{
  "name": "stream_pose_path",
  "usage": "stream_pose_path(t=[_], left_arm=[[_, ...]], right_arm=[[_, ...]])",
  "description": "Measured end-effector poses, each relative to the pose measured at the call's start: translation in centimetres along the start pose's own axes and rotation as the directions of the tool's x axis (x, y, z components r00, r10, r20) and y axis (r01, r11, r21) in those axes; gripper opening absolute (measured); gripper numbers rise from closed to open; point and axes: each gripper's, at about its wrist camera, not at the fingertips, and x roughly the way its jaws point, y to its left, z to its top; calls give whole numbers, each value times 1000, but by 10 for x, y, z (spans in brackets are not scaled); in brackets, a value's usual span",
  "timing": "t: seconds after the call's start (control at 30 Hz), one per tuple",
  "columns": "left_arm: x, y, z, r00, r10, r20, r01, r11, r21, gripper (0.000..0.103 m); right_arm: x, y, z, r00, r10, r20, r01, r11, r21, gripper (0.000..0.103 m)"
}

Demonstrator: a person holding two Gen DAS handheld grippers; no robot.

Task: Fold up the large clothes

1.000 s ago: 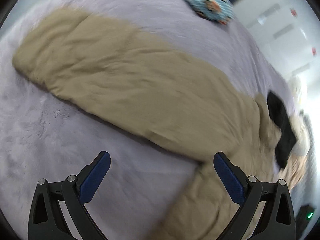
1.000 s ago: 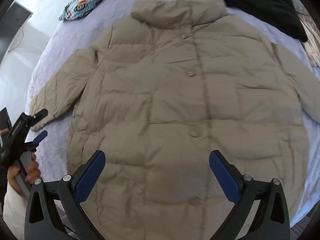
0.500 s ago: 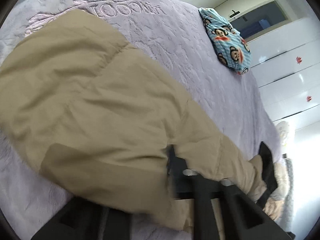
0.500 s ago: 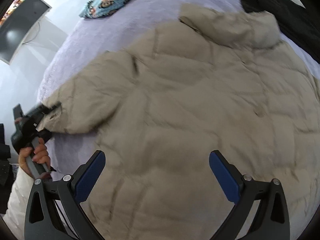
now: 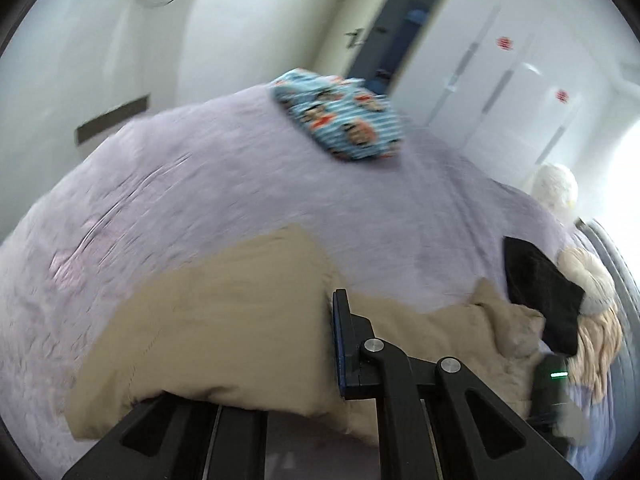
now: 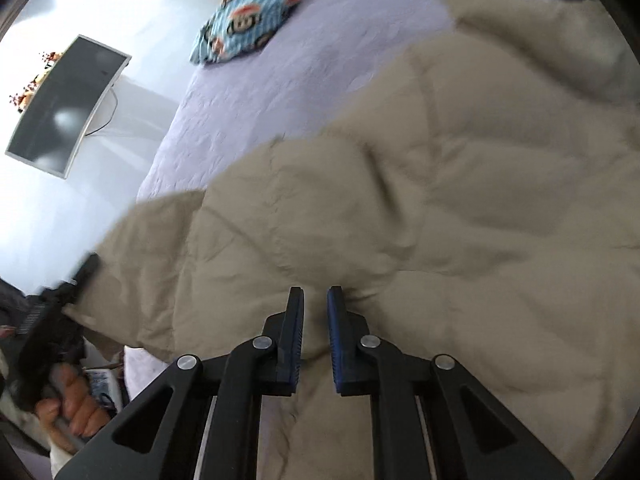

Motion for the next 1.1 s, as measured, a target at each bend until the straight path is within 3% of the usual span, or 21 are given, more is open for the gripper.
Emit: stream_pose_path(t=[0.2, 0.37, 0.5, 0.6, 0.73, 0.77, 0.8, 0.87, 0.97, 1.07, 1.1], left_arm=[[-8, -103, -1, 991, -129, -24, 131, 980, 148, 12], [15, -203, -17, 965, -237, -112, 259, 925, 276, 13], [48, -280, -57, 935, -270, -229, 340, 868, 362, 13], [83, -328, -112, 933, -189, -306, 324, 813, 483, 13], [116, -345, -172, 934, -61, -351, 274, 753, 598, 15], [123, -341, -181, 933, -37, -358, 263, 749, 608, 29], [125, -339, -189, 928, -25, -373, 264, 752, 605, 57], [123, -330, -193, 929, -16, -370, 249, 767, 592, 85], [117, -319, -194, 932, 7, -364, 228, 768, 598, 85], [94, -296, -180, 931, -13, -364, 232, 792, 565, 85], [79, -286, -174, 933, -29, -359, 235, 804, 546, 85]], right_arm=[[21, -13, -3, 998, 28, -59, -26, 999, 36, 11], [-27, -42, -8, 992, 105, -72, -99, 991, 86, 11], [-105, -96, -24, 1000, -4, 18, 2, 991, 136, 11], [-157, -140, -38, 992, -101, 73, 87, 981, 175, 11], [-205, -190, -56, 972, -215, 99, 187, 954, 233, 11], [-212, -197, -60, 969, -227, 101, 197, 949, 245, 11], [-218, -207, -63, 965, -240, 104, 207, 943, 260, 11], [-223, -218, -66, 962, -253, 106, 215, 934, 286, 13], [-220, -227, -66, 960, -259, 106, 218, 930, 297, 14], [-215, -214, -59, 950, -295, 100, 265, 934, 239, 14], [-223, -212, -66, 948, -301, 103, 275, 938, 212, 21]])
